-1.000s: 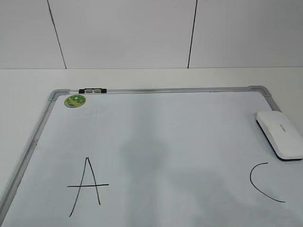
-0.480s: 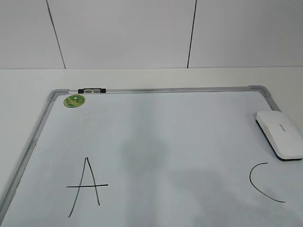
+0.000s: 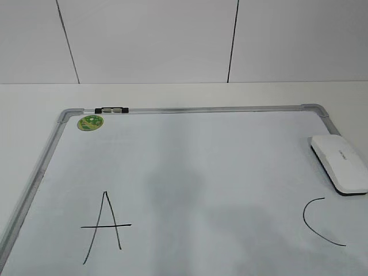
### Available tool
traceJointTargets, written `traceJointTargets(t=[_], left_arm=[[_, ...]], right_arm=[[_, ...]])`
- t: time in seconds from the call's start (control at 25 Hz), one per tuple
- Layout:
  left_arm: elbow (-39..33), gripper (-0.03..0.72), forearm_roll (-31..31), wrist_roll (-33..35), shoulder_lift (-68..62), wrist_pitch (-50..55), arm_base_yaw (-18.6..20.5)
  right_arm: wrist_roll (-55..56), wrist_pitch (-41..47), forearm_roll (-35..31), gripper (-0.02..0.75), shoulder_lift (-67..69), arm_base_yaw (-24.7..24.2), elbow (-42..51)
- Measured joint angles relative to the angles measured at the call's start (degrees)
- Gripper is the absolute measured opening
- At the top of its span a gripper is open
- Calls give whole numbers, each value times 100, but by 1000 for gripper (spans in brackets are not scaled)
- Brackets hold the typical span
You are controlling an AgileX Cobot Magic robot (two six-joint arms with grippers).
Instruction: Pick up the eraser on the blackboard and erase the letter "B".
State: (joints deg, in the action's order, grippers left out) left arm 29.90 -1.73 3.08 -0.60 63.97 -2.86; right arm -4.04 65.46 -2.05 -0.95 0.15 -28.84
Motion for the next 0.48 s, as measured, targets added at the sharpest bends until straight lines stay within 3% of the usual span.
traceJointTargets(t=[0.48], left_arm=[[0,239,0,0,0,0,0]], right_arm=[[0,0,0,587,0,0,0]])
